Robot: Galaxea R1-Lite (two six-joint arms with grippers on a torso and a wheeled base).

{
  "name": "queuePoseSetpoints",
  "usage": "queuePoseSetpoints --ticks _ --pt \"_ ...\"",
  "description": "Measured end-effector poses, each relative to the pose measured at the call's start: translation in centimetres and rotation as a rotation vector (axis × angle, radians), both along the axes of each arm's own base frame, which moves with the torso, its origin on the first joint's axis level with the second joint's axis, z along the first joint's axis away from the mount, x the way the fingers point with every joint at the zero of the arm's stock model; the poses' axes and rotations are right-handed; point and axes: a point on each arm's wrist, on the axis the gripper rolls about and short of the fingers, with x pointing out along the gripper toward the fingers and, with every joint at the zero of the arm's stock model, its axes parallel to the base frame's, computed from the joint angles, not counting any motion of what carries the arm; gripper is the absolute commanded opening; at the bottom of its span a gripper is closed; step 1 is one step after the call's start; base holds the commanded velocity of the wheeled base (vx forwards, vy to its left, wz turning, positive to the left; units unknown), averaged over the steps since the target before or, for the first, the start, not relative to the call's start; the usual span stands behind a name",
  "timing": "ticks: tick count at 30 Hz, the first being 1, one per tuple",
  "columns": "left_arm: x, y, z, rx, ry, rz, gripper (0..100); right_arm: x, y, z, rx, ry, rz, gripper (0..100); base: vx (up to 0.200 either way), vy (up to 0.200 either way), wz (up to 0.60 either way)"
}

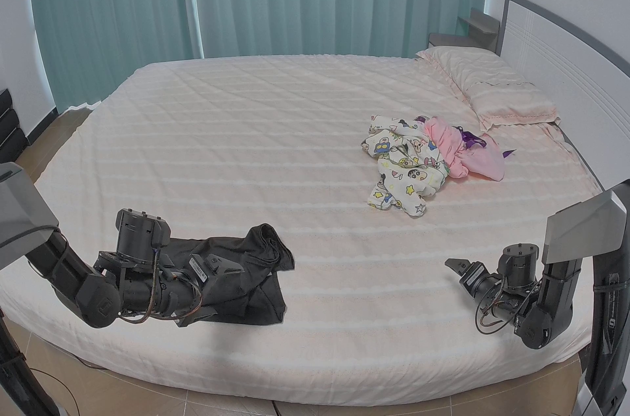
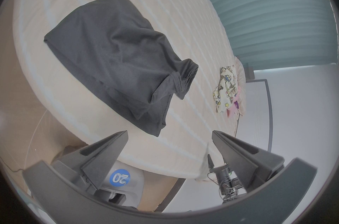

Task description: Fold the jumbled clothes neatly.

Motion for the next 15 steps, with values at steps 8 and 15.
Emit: queuePoseSetpoints --ticks 8,15 --pt "0.6 1.1 0.0 -0.055 0.021 0.038 100 -0.2 0.1 -0.6 -0.003 0.021 0.0 100 0.0 0.125 0.0" --pt "1.1 3.3 -0.1 -0.141 0.047 0.036 100 -0.2 0.0 -0.7 -0.004 0.025 -0.002 100 0.0 0.2 0.0"
